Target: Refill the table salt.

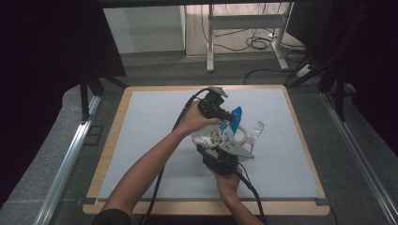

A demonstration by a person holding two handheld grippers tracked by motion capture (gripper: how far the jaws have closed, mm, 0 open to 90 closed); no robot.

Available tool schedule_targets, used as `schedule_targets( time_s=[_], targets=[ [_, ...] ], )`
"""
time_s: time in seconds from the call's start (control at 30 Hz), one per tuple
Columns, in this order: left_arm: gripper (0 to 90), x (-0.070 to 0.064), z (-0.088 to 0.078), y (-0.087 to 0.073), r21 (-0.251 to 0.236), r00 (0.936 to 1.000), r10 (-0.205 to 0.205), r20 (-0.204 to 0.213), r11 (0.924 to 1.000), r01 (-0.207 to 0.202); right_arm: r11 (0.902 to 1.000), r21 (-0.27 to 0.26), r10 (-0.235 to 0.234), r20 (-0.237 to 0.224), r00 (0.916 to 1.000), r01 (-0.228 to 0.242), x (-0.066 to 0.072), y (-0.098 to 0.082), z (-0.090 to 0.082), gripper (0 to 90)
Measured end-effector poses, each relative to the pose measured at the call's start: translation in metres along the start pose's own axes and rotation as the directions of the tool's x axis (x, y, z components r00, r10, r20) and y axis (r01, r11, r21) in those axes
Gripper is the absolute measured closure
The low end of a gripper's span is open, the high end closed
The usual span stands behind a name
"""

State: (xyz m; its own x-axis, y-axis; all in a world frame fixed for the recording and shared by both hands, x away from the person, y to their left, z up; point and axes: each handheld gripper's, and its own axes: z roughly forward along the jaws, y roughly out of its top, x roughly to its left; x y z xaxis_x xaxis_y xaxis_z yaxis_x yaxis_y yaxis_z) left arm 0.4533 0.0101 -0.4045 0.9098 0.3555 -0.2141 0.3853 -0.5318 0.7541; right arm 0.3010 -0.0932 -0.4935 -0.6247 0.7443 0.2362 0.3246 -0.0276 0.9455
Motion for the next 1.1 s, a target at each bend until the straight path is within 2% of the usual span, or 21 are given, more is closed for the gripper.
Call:
schedule_targets(
  time_s=[1.1],
  targets=[
    [88.9, -0.0006, 0.0031, 0.0073, 0.02, 0.9999, 0.011, -0.002, 0.9997, -0.011, 0.9992, -0.026, 0.029, 0.021, 0.9993, -0.029, 0.0004, 0.0025, 0.0005, 59.3]
  ],
)
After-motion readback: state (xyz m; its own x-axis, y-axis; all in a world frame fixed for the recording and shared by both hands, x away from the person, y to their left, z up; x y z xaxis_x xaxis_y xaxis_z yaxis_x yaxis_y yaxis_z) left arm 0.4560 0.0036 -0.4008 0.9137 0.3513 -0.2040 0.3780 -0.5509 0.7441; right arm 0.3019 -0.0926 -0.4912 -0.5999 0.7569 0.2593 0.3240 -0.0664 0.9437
